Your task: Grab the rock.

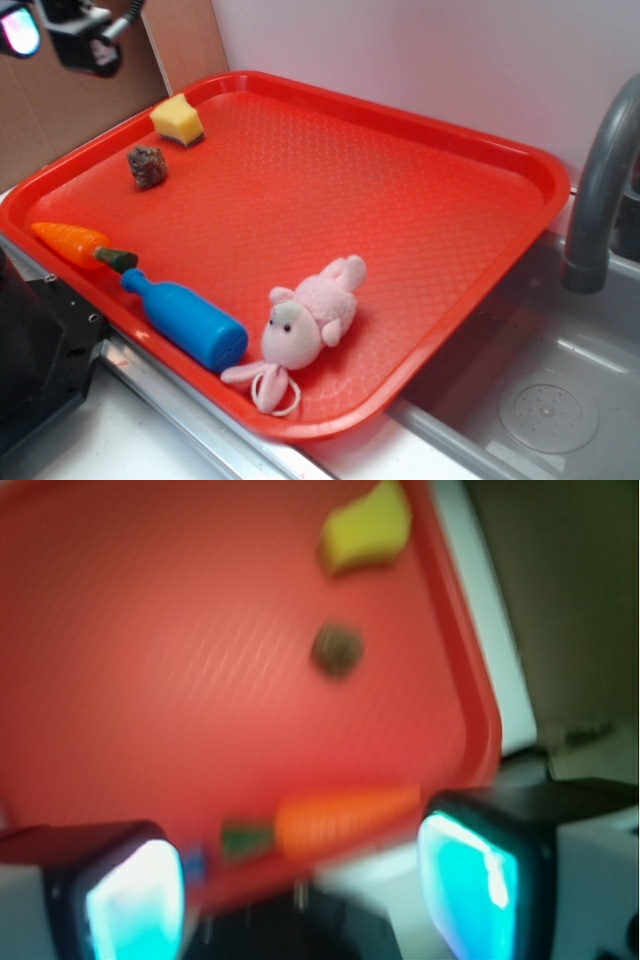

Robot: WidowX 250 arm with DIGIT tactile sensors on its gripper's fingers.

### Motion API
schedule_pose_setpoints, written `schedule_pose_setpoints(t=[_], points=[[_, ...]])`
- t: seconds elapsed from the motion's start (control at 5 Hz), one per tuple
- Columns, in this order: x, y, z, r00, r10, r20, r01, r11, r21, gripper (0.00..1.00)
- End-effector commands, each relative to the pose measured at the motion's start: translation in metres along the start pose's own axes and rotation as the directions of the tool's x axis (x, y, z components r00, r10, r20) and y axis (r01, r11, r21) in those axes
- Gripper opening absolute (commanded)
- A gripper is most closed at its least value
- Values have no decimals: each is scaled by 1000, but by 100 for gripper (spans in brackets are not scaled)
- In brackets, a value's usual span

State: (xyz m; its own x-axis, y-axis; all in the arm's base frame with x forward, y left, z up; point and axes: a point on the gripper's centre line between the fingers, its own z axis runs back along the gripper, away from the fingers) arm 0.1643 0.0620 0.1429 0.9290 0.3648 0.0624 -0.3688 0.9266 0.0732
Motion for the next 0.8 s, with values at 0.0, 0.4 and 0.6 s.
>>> schedule_pose_setpoints(t=[0.0, 0.4, 0.6], points=[[34, 52, -37, 961, 234, 148, -243, 969, 44, 100], [25, 49, -84, 962, 262, 78, -266, 963, 46, 100], [28, 36, -112, 977, 212, 11, -212, 976, 47, 100]])
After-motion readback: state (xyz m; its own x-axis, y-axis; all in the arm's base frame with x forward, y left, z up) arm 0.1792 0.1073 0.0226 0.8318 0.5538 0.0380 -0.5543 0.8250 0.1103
